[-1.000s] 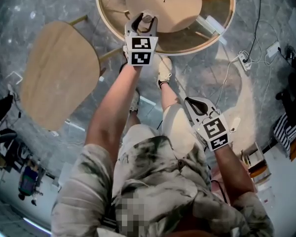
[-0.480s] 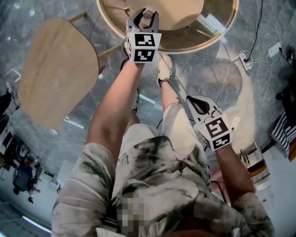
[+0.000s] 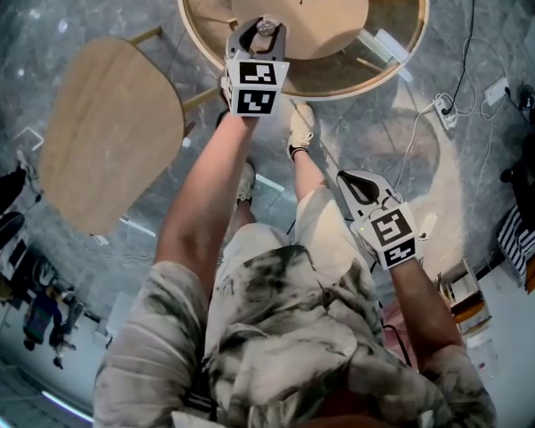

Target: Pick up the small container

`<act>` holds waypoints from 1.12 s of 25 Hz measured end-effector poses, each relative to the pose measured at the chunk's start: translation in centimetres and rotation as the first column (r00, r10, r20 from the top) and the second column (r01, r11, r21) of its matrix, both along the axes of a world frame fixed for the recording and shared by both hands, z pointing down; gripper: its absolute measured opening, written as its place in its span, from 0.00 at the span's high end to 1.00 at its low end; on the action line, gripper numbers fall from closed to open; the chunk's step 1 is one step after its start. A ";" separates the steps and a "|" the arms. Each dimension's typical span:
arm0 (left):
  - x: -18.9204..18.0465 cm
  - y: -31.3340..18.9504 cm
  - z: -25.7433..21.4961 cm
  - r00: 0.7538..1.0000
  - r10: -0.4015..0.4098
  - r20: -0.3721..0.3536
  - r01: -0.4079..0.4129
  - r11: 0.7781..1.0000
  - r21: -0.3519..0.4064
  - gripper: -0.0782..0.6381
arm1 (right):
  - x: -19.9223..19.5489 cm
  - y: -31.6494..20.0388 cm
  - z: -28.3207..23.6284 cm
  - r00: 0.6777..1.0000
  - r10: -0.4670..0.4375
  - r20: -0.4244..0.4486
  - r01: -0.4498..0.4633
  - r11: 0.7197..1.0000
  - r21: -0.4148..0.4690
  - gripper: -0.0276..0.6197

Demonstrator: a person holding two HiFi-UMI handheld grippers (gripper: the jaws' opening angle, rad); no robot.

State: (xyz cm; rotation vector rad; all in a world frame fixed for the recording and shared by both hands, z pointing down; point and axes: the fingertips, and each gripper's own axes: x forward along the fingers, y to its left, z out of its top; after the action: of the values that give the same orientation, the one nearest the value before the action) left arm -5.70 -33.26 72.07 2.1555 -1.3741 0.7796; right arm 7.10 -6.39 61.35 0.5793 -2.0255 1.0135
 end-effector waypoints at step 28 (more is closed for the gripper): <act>-2.3 1.2 -19.4 0.991 0.122 -0.047 -0.119 0.991 0.052 0.68 | -4.6 -3.3 -7.6 0.999 0.019 0.042 -0.024 0.992 0.121 0.92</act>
State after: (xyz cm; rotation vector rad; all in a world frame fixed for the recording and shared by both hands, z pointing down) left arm -7.97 -32.11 52.70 2.2979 -1.2598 0.7383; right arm 2.55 -9.66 53.75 0.6505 -2.1323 0.9253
